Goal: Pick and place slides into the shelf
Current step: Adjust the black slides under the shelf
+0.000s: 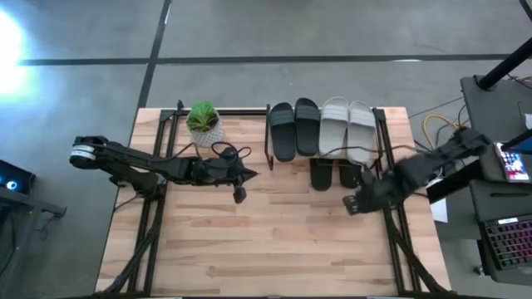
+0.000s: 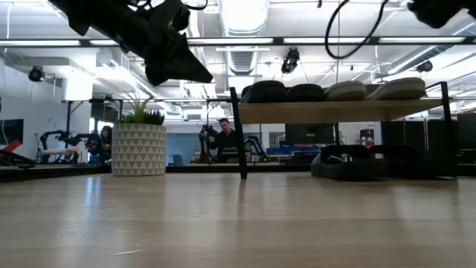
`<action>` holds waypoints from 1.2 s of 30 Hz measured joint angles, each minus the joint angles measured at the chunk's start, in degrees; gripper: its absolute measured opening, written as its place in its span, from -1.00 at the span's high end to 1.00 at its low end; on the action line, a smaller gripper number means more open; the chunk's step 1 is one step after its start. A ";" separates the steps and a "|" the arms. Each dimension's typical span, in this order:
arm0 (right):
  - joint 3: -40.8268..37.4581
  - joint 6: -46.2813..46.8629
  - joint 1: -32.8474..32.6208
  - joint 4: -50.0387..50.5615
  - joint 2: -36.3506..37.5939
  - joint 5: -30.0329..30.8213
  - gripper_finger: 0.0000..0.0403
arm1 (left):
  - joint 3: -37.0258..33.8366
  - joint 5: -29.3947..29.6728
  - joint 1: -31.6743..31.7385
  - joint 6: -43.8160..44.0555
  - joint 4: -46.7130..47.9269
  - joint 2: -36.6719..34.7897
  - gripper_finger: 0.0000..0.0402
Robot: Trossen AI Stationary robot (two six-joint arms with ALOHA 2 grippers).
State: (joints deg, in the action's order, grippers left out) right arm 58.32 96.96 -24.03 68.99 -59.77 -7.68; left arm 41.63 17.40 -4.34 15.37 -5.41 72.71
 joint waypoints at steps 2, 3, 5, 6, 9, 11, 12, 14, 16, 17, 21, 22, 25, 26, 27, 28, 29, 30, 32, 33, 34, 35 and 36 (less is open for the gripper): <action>-0.11 11.31 -6.34 -0.41 -3.06 10.82 0.96 | -0.08 0.00 0.00 -1.18 0.01 0.00 0.99; -0.34 18.08 -9.28 -0.09 -4.81 16.85 0.96 | -0.10 0.00 0.00 -1.64 -0.05 0.00 0.99; -0.92 30.82 -13.89 2.27 -8.67 26.31 0.96 | -0.25 0.00 0.00 -2.31 -0.11 0.00 0.99; -1.15 34.02 -15.04 3.36 -10.46 27.78 0.96 | -0.41 -0.01 0.00 -2.45 -0.03 0.00 0.99; -1.92 35.09 -14.69 4.67 -16.75 21.82 0.96 | -0.67 0.00 0.00 -2.53 -0.03 0.00 0.99; -2.43 35.26 -14.32 4.08 -21.09 21.23 0.96 | -0.75 -0.02 0.00 -2.55 -0.04 0.00 0.99; -2.53 34.99 -14.03 3.59 -22.71 20.90 0.96 | -0.79 -0.02 0.00 -2.57 0.04 0.00 0.99; -2.93 33.08 -13.36 4.73 -25.80 19.04 0.96 | -0.79 -0.04 0.00 -2.62 -0.07 0.00 0.99; -4.26 31.89 -12.86 6.51 -28.54 17.77 0.96 | -0.79 -0.05 0.00 -2.64 -0.05 0.00 0.99; -4.99 32.08 -12.59 7.24 -29.63 17.97 0.96 | -0.79 -0.06 0.00 -2.64 -0.07 0.00 0.99; -8.35 35.11 -11.43 5.24 -32.91 19.21 0.96 | -0.79 -0.10 0.04 -2.98 0.08 0.00 0.99; -9.38 35.08 -11.03 3.34 -33.74 20.02 0.96 | -0.79 -0.12 0.04 -3.70 0.27 0.00 0.99; -13.06 34.60 -9.54 -5.79 -36.47 23.66 0.96 | -0.79 -0.28 0.04 -4.30 0.47 0.00 0.99; -14.25 34.05 -8.86 -8.94 -37.57 24.33 0.96 | -0.79 -0.29 0.11 -4.30 0.47 0.00 0.99; -14.96 33.11 -8.12 -10.24 -38.31 25.11 0.96 | -0.79 -0.29 0.10 -4.30 0.46 0.00 0.99; -15.71 32.24 -7.32 -11.23 -38.79 25.19 0.96 | -0.79 -0.30 0.11 -4.30 0.51 0.00 0.99; -15.59 31.41 -6.48 -11.16 -39.47 25.20 0.96 | -0.79 -0.30 0.11 -4.30 0.57 0.00 0.99; -15.19 30.52 -5.76 -10.36 -40.41 25.31 0.96 | -0.79 -0.30 0.11 -4.30 0.72 0.00 0.99; -14.95 30.51 -4.70 -7.07 -41.41 26.74 0.96 | -0.75 -0.42 0.13 -4.16 1.49 0.00 0.99; -14.90 31.12 -4.07 -3.60 -42.22 28.08 0.96 | -0.73 -0.47 0.15 -4.15 1.73 0.00 0.99; -15.37 31.45 -3.32 -0.02 -42.71 30.25 0.96 | -0.75 -0.52 0.15 -4.11 2.15 0.00 0.99; -15.68 31.62 -2.52 2.34 -42.34 31.65 0.96 | -0.76 -0.68 0.19 -4.08 2.16 0.00 0.99; -15.49 31.18 -1.66 3.14 -41.39 33.41 0.96 | -0.75 -0.90 0.20 -4.03 2.08 0.00 0.99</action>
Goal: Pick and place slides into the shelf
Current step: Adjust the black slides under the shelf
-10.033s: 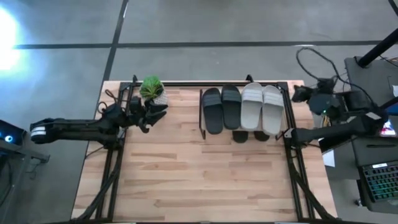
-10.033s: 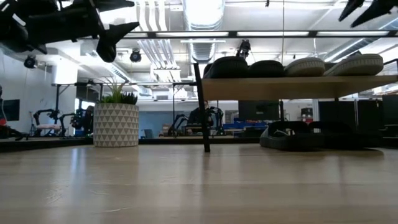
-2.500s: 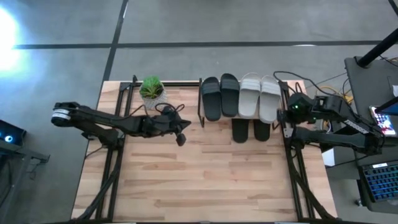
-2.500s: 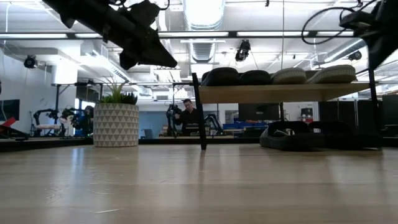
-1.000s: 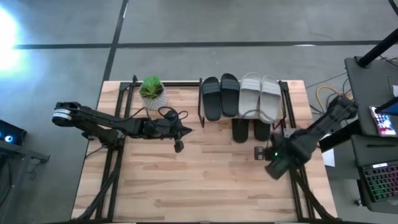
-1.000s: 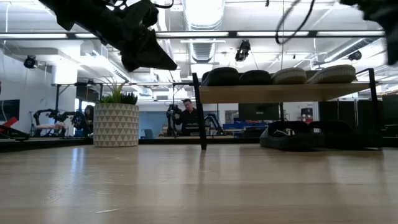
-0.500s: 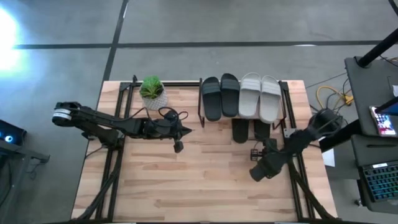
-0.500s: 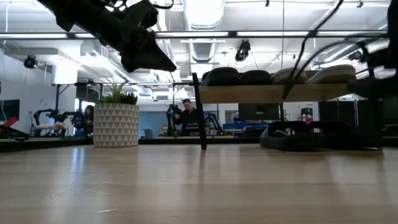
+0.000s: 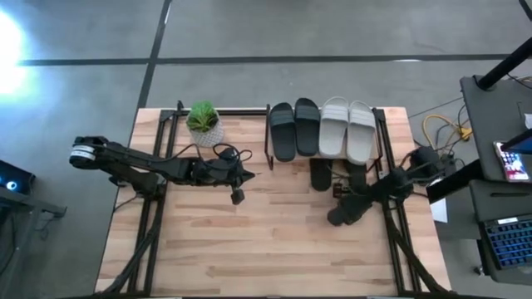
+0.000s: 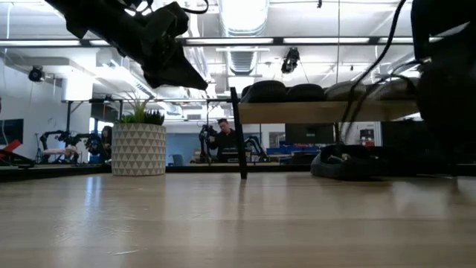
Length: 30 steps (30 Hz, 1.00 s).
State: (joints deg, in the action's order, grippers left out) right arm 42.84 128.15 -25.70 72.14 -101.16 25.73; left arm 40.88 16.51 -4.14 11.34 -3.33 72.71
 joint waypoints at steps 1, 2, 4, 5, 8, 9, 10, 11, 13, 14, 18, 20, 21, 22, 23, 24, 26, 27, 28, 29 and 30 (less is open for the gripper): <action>-0.49 -0.19 1.15 -0.47 0.82 -0.20 0.96 | 0.00 -0.01 0.01 0.05 0.43 0.00 0.99; -1.37 -0.32 2.05 -1.63 1.29 -0.42 0.96 | 0.00 0.00 0.05 0.14 0.64 0.00 0.99; -3.02 -0.65 4.31 -4.29 1.11 -0.33 0.96 | 0.02 -0.04 0.04 0.23 0.60 0.00 0.99; -3.39 -0.67 5.35 -6.60 1.92 0.22 0.96 | 0.02 -0.02 0.04 0.21 0.90 0.00 0.99; -4.56 -1.90 7.53 -10.94 2.01 0.87 0.96 | 0.02 -0.04 0.04 0.21 1.31 0.00 0.99; -4.75 -2.65 8.25 -11.89 2.00 1.43 0.96 | 0.02 -0.04 0.04 0.23 1.50 0.00 0.99; -4.85 -3.45 8.87 -12.32 2.06 2.36 0.96 | 0.07 -0.15 0.04 0.23 1.47 0.00 0.99; -4.74 -4.11 9.36 -12.60 1.76 3.55 0.96 | 0.13 -0.20 0.04 0.23 1.36 0.00 0.99; -4.58 -4.45 10.32 -12.67 1.19 5.28 0.96 | 0.14 -0.24 0.04 0.23 1.44 0.00 0.99; -4.28 -4.55 10.81 -12.51 1.18 5.95 0.96 | 0.28 -0.26 0.04 0.23 1.87 0.00 0.99; -3.85 -7.48 11.65 -11.74 1.20 9.32 0.96 | 0.61 -0.39 0.04 0.25 3.16 -0.11 0.99; -2.78 -9.76 11.81 -10.58 1.24 8.77 0.96 | 0.61 -0.37 0.04 0.27 3.31 -0.22 0.99; -2.16 -10.48 11.81 -9.72 1.25 7.60 0.96 | 0.61 -0.39 0.04 0.27 3.23 -0.22 0.99; -1.42 -11.06 11.78 -9.11 1.26 6.15 0.96 | 0.61 -0.39 0.04 0.27 3.29 -0.22 0.99; -0.55 -11.66 11.42 -8.88 1.28 4.81 0.96 | 0.61 -0.39 0.04 0.27 3.36 -0.22 0.99; 0.52 -11.88 10.80 -8.50 1.31 3.48 0.96 | 0.61 -0.39 0.04 0.27 3.32 -0.22 0.99; 2.98 -10.70 8.78 -7.67 1.35 1.79 0.96 | 0.61 -0.37 0.04 0.27 3.34 -0.22 0.99; 4.48 -9.70 7.58 -7.80 1.44 1.54 0.96 | 0.61 -0.37 0.04 0.27 3.34 -0.22 0.99; 6.16 -9.39 6.42 -7.93 1.52 1.56 0.96 | 0.61 -0.37 0.04 0.27 3.34 -0.22 0.99; 7.77 -9.42 5.32 -7.97 1.61 1.74 0.96 | 0.61 -0.37 0.04 0.27 3.34 -0.22 0.99; 9.29 -9.52 4.38 -8.15 1.61 1.77 0.96 | 0.61 -0.37 0.04 0.27 3.33 -0.24 0.99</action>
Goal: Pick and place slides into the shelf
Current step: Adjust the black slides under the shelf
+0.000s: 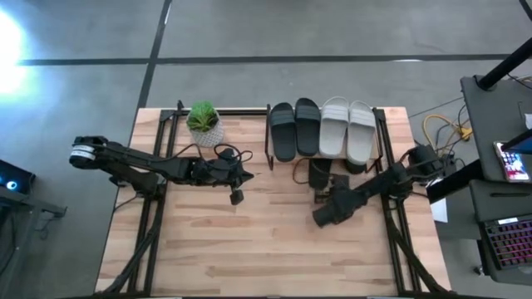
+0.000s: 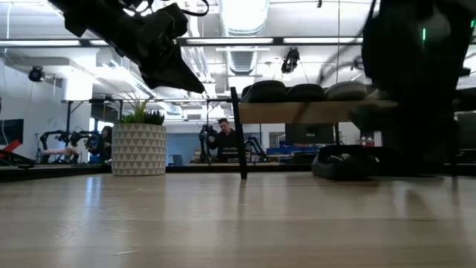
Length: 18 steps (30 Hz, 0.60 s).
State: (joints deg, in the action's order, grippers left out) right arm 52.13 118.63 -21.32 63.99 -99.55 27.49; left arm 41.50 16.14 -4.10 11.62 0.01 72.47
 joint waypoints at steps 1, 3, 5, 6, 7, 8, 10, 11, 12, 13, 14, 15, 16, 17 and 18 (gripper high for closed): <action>1.52 -0.09 -0.74 -0.51 -0.01 -0.08 0.96 | 0.00 0.00 0.00 0.00 0.01 0.00 0.99; 4.05 -0.35 -1.58 -1.71 -0.46 -0.23 0.96 | 0.03 0.02 0.00 0.00 0.01 0.00 0.99; 6.56 -0.61 -1.68 -2.08 -1.34 -0.43 0.96 | 0.04 0.02 0.00 -0.02 -0.03 0.00 0.99; 7.89 -0.61 -1.64 -2.06 -2.07 -0.10 0.96 | 0.04 0.04 0.00 -0.02 -0.02 0.00 0.99; 9.22 -0.72 -1.59 -2.08 -2.90 0.94 0.96 | 0.04 0.04 0.00 -0.02 -0.06 0.00 0.99; 10.32 -1.50 -1.32 -2.17 -3.78 2.31 0.96 | 0.04 0.04 0.00 -0.02 -0.06 0.00 0.99; 12.69 -4.37 -0.11 -2.35 -6.29 3.84 0.96 | 0.04 0.04 0.00 -0.02 -0.14 -0.02 0.99; 13.80 -6.07 0.77 -2.54 -7.73 3.83 0.96 | 0.04 0.07 0.00 -0.02 -0.15 -0.04 0.99; 14.74 -8.07 1.72 -2.76 -9.16 3.71 0.96 | 0.04 0.07 0.00 -0.02 -0.17 -0.04 0.99; 15.70 -9.81 2.63 -2.89 -10.77 3.65 0.96 | 0.04 0.09 0.00 -0.02 -0.31 -0.08 0.99; 16.77 -11.04 3.47 -2.97 -12.29 3.60 0.96 | 0.04 0.09 0.00 -0.02 -0.48 -0.09 0.99; 17.66 -12.48 4.17 -3.18 -13.64 3.60 0.96 | 0.04 0.11 0.00 -0.02 -0.55 -0.09 0.99; 18.45 -14.06 4.81 -3.11 -14.99 3.48 0.96 | 0.04 0.12 0.00 -0.02 -0.53 -0.13 0.99; 19.07 -15.03 5.45 -2.65 -16.12 2.90 0.96 | 0.04 0.13 0.00 -0.02 -0.56 -0.16 0.99; 19.39 -15.03 6.04 -1.99 -17.06 1.94 0.96 | 0.04 0.13 -0.01 -0.02 -0.56 -0.21 0.99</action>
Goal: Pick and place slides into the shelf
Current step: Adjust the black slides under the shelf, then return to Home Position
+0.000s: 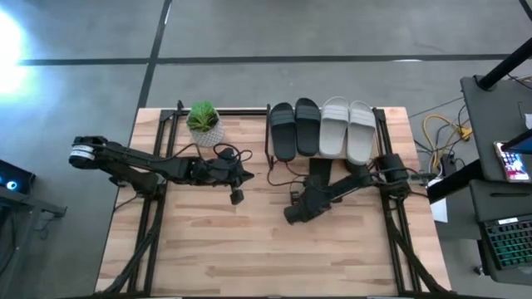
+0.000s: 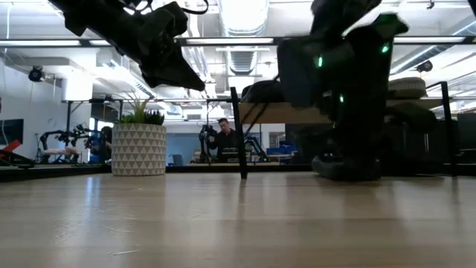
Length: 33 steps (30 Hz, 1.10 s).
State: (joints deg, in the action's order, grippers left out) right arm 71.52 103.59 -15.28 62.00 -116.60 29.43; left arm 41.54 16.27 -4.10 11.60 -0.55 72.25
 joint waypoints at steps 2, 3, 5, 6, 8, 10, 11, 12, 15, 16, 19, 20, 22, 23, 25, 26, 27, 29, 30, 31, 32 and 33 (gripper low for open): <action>0.51 1.35 0.63 1.92 -1.46 -1.55 0.96 | 0.02 -0.02 -0.04 0.00 0.10 -0.15 0.99; 0.57 2.45 0.75 3.03 -1.87 -1.97 0.96 | 0.10 -0.27 -0.04 0.00 0.13 -0.20 0.99; 0.32 4.93 0.78 5.68 -2.46 -1.63 0.96 | 0.30 -0.97 -0.04 0.00 0.18 -0.30 0.99; 0.09 5.94 0.78 6.40 -2.55 -1.47 0.96 | 0.41 -1.10 -0.04 0.00 0.10 -0.31 0.99; -0.76 7.13 0.83 7.30 -2.02 -0.72 0.96 | 0.44 -1.36 -0.04 0.00 0.17 -0.31 0.99; -1.56 8.29 1.29 7.40 -1.16 1.48 0.96 | 0.44 -1.42 -0.04 0.00 0.17 -0.31 0.99; -2.08 8.95 1.63 7.78 -0.69 2.44 0.96 | 0.44 -1.46 -0.04 0.00 0.19 -0.31 0.99; -2.56 9.42 2.13 8.51 -0.45 3.49 0.96 | 0.40 -1.45 -0.04 -0.02 0.19 -0.31 0.99; -4.17 9.67 3.99 8.76 0.17 5.06 0.96 | 0.35 -1.46 -0.04 0.00 0.75 -0.31 0.99; -4.66 9.06 4.71 8.80 0.35 5.12 0.96 | 0.40 -1.46 -0.04 0.00 0.81 -0.31 0.99; -5.43 5.57 6.26 8.41 1.03 3.06 0.96 | 0.44 -1.49 -0.04 0.00 1.20 -0.31 0.99; -5.46 3.74 6.43 7.94 1.47 1.62 0.96 | 0.43 -1.49 -0.04 0.00 1.16 -0.31 0.99; -5.46 0.78 6.15 6.95 3.01 0.35 0.96 | 0.42 -1.51 -0.04 0.04 1.22 -0.31 0.99; -5.38 0.28 5.25 6.71 4.01 0.18 0.96 | 0.44 -1.51 -0.04 0.02 1.32 -0.31 0.99; -4.66 1.71 2.70 6.40 7.20 0.44 0.96 | 0.54 -1.51 -0.04 0.02 1.61 -0.31 0.99; -4.37 3.02 1.08 6.22 9.30 0.72 0.96 | 0.57 -1.53 -0.04 0.02 1.59 -0.31 0.99; -4.00 3.83 -0.85 6.05 11.79 1.87 0.96 | 0.57 -1.51 -0.04 0.02 1.55 -0.31 0.99; -3.87 3.52 -5.32 2.96 16.71 6.89 0.96 | 0.55 -1.67 -0.04 0.04 1.61 -0.31 0.99; -4.43 1.59 -7.60 -0.55 19.19 9.78 0.96 | 0.55 -1.84 -0.04 0.04 1.58 -0.31 0.99; -5.46 -1.85 -9.77 -5.68 21.65 12.42 0.96 | 0.55 -2.55 -0.04 0.04 1.47 -0.31 0.99; -7.03 -5.79 -11.53 -12.33 23.99 14.49 0.96 | 0.57 -3.40 -0.03 0.02 1.41 -0.31 0.99; -9.11 -9.70 -12.55 -19.71 26.11 15.43 0.96 | 0.59 -4.24 -0.02 0.04 0.91 -0.31 0.99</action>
State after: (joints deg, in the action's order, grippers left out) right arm 62.42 93.89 -27.82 42.29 -90.49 44.85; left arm 42.13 12.03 -4.12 11.64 0.36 71.94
